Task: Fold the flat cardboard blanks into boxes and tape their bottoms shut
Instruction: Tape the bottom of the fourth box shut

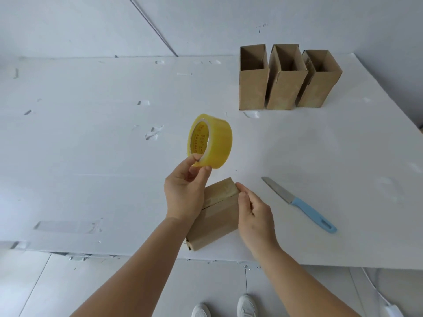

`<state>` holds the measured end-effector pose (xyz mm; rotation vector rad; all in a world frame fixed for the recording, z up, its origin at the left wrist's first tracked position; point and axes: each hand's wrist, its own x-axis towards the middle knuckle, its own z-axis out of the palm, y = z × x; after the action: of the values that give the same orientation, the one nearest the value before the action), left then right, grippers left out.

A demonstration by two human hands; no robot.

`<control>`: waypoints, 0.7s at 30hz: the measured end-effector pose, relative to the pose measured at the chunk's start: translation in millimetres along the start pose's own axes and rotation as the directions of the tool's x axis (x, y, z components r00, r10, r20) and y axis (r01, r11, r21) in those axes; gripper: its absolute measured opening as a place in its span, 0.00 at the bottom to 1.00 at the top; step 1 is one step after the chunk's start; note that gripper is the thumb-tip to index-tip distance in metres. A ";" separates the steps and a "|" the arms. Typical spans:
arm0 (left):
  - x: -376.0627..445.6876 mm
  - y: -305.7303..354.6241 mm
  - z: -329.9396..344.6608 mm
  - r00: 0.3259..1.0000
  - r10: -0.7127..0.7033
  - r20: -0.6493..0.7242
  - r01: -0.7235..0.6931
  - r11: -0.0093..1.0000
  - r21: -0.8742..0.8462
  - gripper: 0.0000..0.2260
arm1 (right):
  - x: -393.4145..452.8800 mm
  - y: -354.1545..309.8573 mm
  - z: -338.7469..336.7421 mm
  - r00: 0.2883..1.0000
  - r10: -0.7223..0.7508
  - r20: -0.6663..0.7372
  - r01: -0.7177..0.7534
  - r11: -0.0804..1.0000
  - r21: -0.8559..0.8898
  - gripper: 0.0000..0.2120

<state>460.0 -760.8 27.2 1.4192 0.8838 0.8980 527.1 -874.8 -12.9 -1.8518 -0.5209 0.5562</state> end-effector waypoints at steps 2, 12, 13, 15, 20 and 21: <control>-0.3 1.2 1.9 0.998 -0.052 -0.034 0.050 0.998 -0.039 0.09 | 11.5 -5.1 -0.3 0.999 0.023 0.034 -0.023 1.000 -0.006 0.16; -20.7 9.3 19.4 0.951 -0.295 -0.092 0.242 0.896 -0.372 0.08 | 94.5 -29.2 -13.6 0.913 0.019 0.408 0.019 0.996 -0.089 0.14; -18.8 8.5 17.3 0.952 -0.296 -0.077 0.245 0.889 -0.388 0.08 | 96.5 -28.3 -14.5 0.910 0.026 0.414 0.014 0.996 -0.091 0.13; -14.5 6.5 12.7 0.953 -0.301 -0.040 0.257 0.870 -0.420 0.13 | 97.7 -26.4 -16.3 0.903 0.051 0.427 -0.003 0.994 -0.113 0.14; -3.7 13.9 3.4 0.964 -0.253 0.081 0.264 0.876 -0.404 0.10 | 99.1 -32.5 -25.3 0.935 0.033 0.354 0.047 0.975 -0.215 0.29; -1.2 17.0 2.3 0.966 -0.230 0.117 0.258 0.886 -0.387 0.09 | 97.0 -39.3 -27.2 0.949 -0.018 0.314 0.077 0.981 -0.177 0.32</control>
<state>461.9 -763.5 44.1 0.9540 0.7554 0.7792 617.0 -824.6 20.2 -1.9327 -0.8515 0.7965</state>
